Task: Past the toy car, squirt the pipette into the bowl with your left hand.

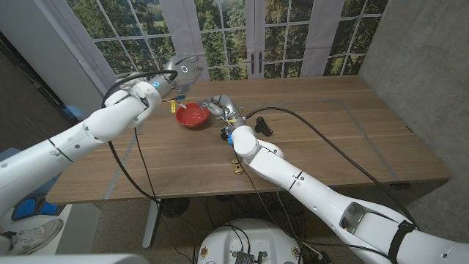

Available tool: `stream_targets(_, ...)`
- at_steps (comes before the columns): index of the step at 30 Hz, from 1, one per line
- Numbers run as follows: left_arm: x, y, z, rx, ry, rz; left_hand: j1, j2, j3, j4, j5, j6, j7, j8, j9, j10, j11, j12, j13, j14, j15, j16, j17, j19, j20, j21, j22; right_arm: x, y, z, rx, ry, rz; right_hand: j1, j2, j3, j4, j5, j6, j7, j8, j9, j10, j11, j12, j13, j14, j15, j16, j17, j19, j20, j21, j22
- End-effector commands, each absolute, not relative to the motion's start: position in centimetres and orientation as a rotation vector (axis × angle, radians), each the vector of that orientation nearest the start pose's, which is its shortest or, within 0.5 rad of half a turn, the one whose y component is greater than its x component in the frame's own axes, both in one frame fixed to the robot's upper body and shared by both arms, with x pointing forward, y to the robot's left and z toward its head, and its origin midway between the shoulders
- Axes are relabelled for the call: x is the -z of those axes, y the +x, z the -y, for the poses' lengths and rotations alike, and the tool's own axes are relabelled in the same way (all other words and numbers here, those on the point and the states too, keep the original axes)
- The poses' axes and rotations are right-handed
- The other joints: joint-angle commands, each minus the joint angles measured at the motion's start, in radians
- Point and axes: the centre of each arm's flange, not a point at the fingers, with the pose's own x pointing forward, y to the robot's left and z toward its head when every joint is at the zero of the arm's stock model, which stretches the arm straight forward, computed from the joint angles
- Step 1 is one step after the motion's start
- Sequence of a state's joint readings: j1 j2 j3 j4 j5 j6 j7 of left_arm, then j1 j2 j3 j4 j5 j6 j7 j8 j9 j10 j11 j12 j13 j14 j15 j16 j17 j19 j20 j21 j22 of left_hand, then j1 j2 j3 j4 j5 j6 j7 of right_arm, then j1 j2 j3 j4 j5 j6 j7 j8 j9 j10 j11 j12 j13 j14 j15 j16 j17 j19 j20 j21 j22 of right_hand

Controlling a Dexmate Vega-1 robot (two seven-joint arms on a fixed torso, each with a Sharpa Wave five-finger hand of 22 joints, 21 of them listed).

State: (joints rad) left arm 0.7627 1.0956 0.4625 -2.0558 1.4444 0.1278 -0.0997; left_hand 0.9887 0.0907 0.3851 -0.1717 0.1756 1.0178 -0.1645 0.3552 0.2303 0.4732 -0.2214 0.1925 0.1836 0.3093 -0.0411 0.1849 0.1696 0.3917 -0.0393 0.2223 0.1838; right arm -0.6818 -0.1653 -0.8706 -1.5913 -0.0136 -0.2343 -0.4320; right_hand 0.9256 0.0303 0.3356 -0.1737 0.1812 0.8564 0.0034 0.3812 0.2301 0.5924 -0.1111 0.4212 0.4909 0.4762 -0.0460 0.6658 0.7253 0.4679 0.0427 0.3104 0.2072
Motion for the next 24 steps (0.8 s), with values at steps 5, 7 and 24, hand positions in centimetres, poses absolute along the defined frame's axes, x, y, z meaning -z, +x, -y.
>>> stream_targets(5,-13.47,50.0,-24.2,0.849,-3.312,-1.209,0.01,0.005,-0.006,0.003,0.008,0.004,-0.007,0.006,0.001,0.003,0.002,-0.002,0.002,0.006,-0.164,-0.003,0.003,-0.005,-0.013,-0.001,0.003,-0.01,56.78,-6.22,-0.24,-0.439,0.702,0.045,-0.011,0.006,-0.005,0.001,0.028,-0.007,0.021,0.017,0.031,-0.007,0.025,0.023,0.023,-0.106,0.011,0.013,0.017,-0.005,0.013,0.006)
stream_targets(7,-13.48,50.05,-24.2,0.845,-3.314,-1.212,0.01,0.006,-0.006,0.003,0.008,0.004,-0.006,0.006,0.001,0.003,0.001,-0.002,0.002,0.006,-0.164,-0.003,0.003,-0.005,-0.013,-0.001,0.003,0.03,56.79,-6.28,-0.239,-0.434,0.705,0.057,-0.011,0.009,-0.007,0.002,0.034,-0.011,0.026,0.021,0.031,-0.008,0.028,0.027,0.028,-0.107,0.013,0.015,0.019,-0.006,0.015,0.006)
stream_targets(24,-13.52,50.32,-24.23,0.839,-3.309,-1.216,0.01,0.006,-0.01,0.003,0.008,0.002,-0.007,0.007,0.002,0.003,0.002,-0.002,0.002,0.005,-0.164,-0.003,0.003,-0.005,-0.013,-0.001,0.003,0.17,57.02,-6.36,-0.241,-0.401,0.731,0.104,0.011,0.025,0.006,0.004,0.124,-0.01,0.086,0.05,0.096,-0.033,0.088,0.079,0.083,-0.141,0.026,0.041,0.036,-0.022,0.038,0.01)
